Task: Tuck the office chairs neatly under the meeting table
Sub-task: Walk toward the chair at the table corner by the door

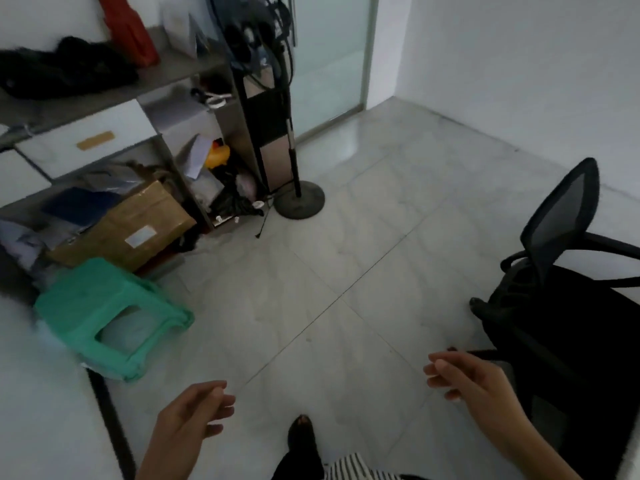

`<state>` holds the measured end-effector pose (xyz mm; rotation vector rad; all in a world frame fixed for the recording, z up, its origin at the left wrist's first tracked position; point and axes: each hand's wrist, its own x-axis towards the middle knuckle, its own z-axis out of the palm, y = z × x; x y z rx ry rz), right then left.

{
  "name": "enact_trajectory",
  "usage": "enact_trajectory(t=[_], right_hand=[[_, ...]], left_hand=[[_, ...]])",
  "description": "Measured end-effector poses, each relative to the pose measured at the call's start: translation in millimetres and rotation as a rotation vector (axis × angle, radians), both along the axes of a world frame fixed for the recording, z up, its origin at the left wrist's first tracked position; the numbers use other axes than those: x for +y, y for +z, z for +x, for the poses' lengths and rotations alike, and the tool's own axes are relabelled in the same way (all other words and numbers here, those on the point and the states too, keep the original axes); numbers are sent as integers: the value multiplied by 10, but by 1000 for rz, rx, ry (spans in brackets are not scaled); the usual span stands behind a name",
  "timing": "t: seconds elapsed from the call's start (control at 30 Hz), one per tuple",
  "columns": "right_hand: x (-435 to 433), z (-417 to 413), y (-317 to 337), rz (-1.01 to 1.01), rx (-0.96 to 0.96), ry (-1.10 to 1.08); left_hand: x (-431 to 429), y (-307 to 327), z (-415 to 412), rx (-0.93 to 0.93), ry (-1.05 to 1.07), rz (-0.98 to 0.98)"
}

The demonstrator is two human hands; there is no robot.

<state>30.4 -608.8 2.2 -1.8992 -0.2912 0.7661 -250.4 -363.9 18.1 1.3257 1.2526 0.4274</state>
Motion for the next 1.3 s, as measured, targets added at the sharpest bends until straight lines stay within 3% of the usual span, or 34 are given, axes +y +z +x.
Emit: enact_trajectory(t=[0.27,0.53,0.83,0.97,1.1,1.23,1.3], right_hand=[[544,373,127,-23,7,-334],[840,1420,-100,-37,25,-618],[1603,3131,218,70,-62,-636],[1647,3546,293,77,-91,-757],[1612,3919,97,-91,-137,-1014],[1536,4328,-148,-517,-201,-1237],[1443,4573,-276,-676,-134,-1279]], left_hand=[[1542,236,1659,-52,-372,56],[1978,-53,3435,-9,-610,-30],[2592,187,5318,-13,-751,43],[2591,179,6053,-23,-891,-2],[2660,53,6978,3,-1066,-18],[2713,6,7939,-4,-1266,0],[2674,60,8360,3,-1380,7]])
